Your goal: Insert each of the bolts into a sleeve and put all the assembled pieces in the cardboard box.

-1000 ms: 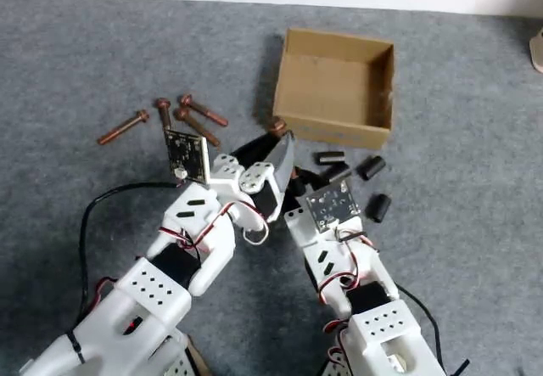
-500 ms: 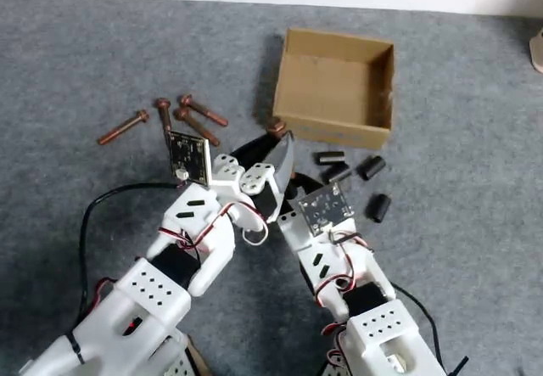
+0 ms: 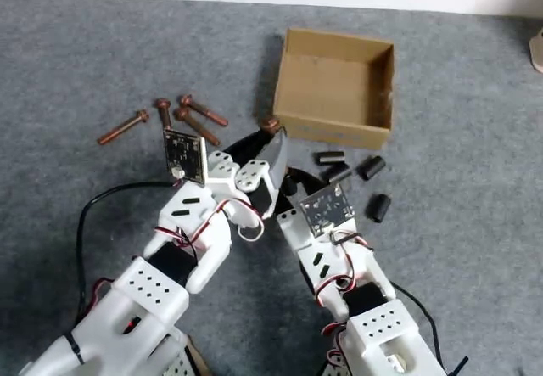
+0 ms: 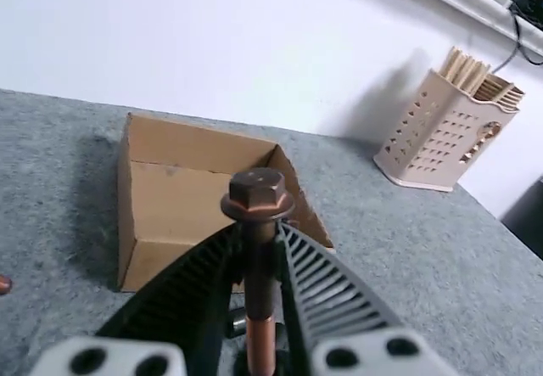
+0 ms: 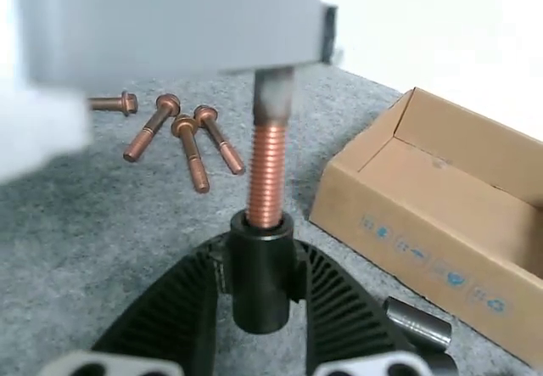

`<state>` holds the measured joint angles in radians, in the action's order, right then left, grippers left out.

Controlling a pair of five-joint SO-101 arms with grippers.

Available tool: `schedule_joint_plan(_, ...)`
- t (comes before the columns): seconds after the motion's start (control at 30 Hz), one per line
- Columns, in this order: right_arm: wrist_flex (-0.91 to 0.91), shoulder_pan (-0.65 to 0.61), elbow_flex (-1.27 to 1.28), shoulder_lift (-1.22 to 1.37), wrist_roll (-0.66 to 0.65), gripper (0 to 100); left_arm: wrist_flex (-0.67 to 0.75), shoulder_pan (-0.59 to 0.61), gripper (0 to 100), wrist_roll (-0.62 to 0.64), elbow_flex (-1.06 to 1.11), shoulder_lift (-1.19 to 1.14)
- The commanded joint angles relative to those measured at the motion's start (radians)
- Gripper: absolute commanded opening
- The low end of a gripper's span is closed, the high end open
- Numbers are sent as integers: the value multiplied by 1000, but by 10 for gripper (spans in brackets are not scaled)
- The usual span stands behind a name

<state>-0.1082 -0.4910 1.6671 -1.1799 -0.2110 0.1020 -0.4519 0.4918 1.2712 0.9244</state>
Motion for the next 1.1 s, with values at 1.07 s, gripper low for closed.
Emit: schedule_joint_plan(1.07, -114, 82, 116, -19, 8, 5, -209, -74, 8, -11, 81, 51)
